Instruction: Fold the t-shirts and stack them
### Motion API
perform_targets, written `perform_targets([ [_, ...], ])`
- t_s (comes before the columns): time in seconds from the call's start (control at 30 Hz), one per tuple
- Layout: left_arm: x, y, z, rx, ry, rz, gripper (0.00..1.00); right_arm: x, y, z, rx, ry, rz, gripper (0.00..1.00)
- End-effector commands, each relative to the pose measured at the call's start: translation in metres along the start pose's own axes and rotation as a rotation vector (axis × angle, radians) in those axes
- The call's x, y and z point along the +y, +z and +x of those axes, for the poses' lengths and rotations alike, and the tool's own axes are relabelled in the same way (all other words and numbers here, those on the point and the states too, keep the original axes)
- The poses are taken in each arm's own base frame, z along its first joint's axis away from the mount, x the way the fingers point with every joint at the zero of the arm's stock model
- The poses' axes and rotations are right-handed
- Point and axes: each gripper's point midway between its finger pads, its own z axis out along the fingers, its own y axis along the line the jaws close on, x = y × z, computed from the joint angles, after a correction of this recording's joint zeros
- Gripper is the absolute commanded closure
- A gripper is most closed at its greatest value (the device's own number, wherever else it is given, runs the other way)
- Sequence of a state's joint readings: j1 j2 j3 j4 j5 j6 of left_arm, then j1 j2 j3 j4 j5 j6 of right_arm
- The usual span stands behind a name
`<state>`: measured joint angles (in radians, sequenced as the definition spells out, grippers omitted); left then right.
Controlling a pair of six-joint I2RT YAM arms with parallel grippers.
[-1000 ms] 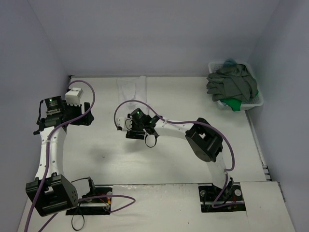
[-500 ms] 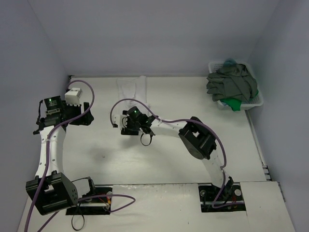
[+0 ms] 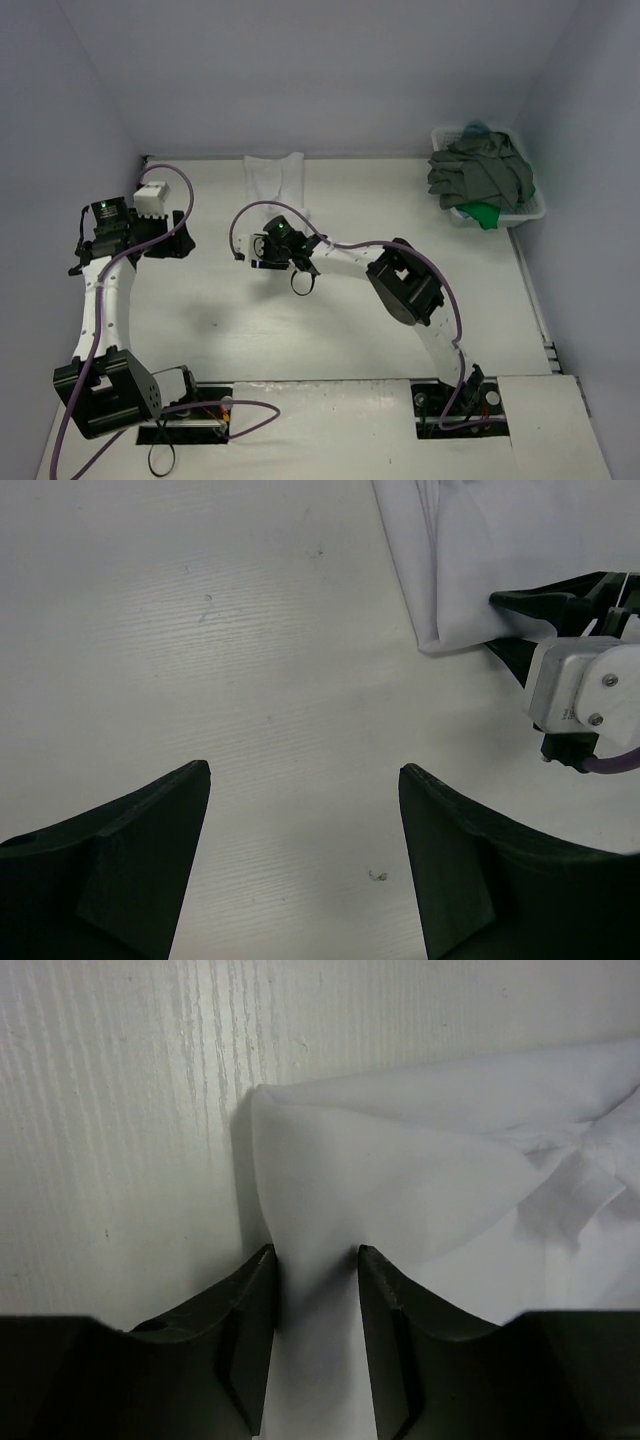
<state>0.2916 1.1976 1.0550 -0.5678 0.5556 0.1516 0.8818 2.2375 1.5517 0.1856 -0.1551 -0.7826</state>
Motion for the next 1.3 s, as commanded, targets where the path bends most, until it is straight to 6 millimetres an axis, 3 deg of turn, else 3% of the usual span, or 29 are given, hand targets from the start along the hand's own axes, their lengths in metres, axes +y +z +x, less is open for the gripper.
perform_targets([
  [0.0, -0.001, -0.014, -0.038, -0.107, 0.034, 0.004, 0.3, 0.04, -0.001, 0.052, 0.146, 0.048, -0.15, 0.66],
  [0.1, -0.001, -0.018, -0.038, -0.111, 0.03, 0.002, 0.3, 0.039, -0.011, 0.047, 0.134, 0.055, -0.155, 0.95],
  [0.13, -0.001, -0.018, -0.037, -0.112, 0.027, 0.002, 0.3, 0.038, -0.014, 0.044, 0.127, 0.058, -0.155, 0.96],
  [0.37, -0.002, -0.025, -0.038, -0.125, 0.009, 0.013, 0.29, 0.038, -0.05, 0.03, 0.114, 0.081, -0.192, 1.0],
  [0.63, 0.0, -0.025, -0.036, -0.119, 0.001, 0.011, 0.29, 0.047, -0.116, -0.004, 0.054, 0.071, -0.266, 1.0],
  [0.97, 0.005, -0.026, -0.031, -0.11, -0.026, 0.015, 0.3, 0.09, -0.181, -0.033, 0.014, 0.04, -0.392, 1.0],
  [1.27, 0.006, -0.03, -0.031, -0.115, -0.037, 0.019, 0.3, 0.126, -0.218, -0.049, -0.019, 0.047, -0.447, 1.0],
])
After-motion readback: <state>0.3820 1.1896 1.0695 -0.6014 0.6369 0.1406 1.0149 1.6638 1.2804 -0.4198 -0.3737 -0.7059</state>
